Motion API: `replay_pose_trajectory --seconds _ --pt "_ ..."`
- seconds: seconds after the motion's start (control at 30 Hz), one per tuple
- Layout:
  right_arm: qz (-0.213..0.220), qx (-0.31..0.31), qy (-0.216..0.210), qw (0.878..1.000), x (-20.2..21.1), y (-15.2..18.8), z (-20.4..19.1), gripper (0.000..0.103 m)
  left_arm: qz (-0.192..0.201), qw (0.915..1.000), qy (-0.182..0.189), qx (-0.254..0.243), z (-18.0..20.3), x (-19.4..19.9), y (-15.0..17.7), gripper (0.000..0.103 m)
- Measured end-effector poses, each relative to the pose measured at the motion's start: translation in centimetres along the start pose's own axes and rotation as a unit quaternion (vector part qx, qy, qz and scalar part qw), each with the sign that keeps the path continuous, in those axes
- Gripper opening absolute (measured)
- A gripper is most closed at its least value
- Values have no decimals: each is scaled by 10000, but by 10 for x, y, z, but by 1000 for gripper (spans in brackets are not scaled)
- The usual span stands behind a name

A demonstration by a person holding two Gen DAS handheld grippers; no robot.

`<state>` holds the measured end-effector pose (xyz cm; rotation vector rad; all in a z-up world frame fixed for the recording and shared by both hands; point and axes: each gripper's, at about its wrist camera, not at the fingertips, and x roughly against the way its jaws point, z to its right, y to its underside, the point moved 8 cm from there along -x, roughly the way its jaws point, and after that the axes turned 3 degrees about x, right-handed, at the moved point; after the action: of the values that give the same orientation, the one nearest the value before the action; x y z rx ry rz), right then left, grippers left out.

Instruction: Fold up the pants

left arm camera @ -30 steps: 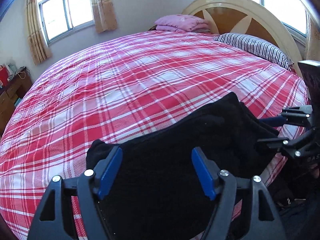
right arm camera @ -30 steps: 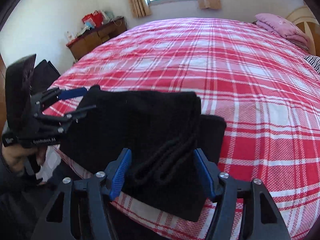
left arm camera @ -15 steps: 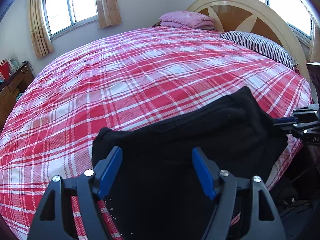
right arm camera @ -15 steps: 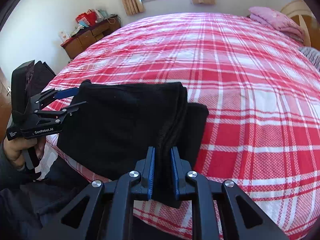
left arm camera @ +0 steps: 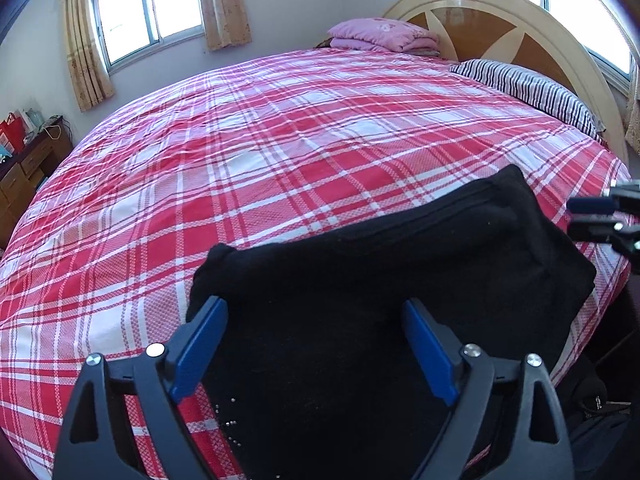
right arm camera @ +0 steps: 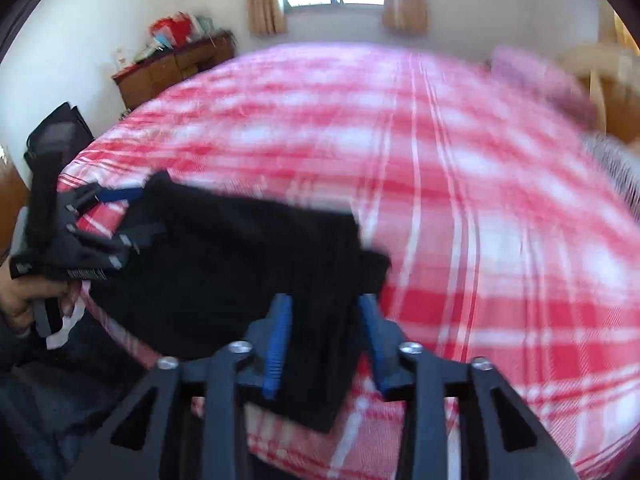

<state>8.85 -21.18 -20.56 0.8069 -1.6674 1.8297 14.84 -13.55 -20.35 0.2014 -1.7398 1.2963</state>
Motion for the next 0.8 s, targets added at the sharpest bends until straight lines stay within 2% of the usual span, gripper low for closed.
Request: replay_pose_trajectory --seconds 0.07,0.13,0.23,0.37,0.43,0.63,0.8 --pt "191 158 -151 9996 2 -18 -14 52 5 10000 12 -36 2 0 1 92" --pt "309 286 -438 9982 -3 -32 -28 52 2 10000 10 -75 4 -1 2 93" --pt "40 154 -909 9957 -29 -38 -35 52 7 10000 10 -78 4 0 2 93" --pt "-385 -383 -955 9939 -66 -25 -11 52 21 10000 -11 -84 5 -1 2 94" --pt "-309 -414 -1136 9922 -64 -23 -8 52 29 9999 -57 -90 5 -2 2 97" --pt "-215 -291 -868 9956 -48 -18 -12 52 23 9999 -137 -102 0 2 2 97" --pt "-151 -616 -721 9954 -25 -3 9 52 6 9996 -259 75 -18 3 5 100"
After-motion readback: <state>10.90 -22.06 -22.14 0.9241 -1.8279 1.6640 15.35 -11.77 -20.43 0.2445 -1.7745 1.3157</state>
